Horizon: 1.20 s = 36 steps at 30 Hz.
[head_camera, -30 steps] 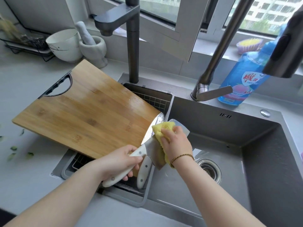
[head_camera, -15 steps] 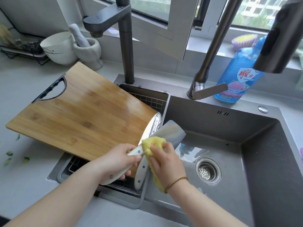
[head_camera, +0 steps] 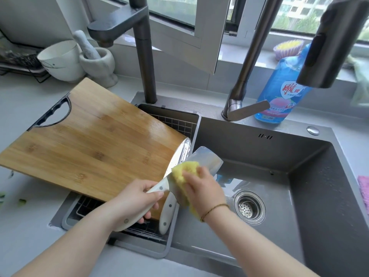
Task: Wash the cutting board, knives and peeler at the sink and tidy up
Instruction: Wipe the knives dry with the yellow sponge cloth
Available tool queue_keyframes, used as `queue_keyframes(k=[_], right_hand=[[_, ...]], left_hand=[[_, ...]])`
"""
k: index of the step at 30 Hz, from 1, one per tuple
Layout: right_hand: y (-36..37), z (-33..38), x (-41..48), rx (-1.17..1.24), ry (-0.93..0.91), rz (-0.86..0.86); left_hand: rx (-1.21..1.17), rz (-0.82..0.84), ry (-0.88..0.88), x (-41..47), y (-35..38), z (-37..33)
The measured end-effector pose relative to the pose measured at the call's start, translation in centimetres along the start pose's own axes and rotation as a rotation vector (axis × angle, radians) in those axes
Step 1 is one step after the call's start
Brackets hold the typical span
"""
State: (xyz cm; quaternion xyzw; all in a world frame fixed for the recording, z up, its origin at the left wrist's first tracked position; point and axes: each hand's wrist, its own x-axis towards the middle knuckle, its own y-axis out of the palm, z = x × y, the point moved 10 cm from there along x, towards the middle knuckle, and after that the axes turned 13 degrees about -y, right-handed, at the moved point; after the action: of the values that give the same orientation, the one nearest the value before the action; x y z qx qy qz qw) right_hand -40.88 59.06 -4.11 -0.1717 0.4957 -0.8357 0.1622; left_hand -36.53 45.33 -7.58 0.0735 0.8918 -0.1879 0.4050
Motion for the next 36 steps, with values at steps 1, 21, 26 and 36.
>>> queue_keyframes(k=[1,21,26,36], right_hand=[[0.0,-2.2,0.7,-0.001,0.076,0.030],[-2.8,-8.8,3.9,-0.106,0.393,0.016],[0.9,0.4,0.8,-0.066,-0.035,0.056],[-1.0,-4.9,0.4,-0.117,0.107,0.123]], left_hand=[[0.007,-0.008,-0.001,0.1,-0.1,0.1],[-0.031,-0.027,0.004,0.4,0.6,-0.4],[-0.059,-0.013,-0.004,0.3,0.5,-0.2],[-0.112,-0.011,0.000,0.3,0.7,-0.2]])
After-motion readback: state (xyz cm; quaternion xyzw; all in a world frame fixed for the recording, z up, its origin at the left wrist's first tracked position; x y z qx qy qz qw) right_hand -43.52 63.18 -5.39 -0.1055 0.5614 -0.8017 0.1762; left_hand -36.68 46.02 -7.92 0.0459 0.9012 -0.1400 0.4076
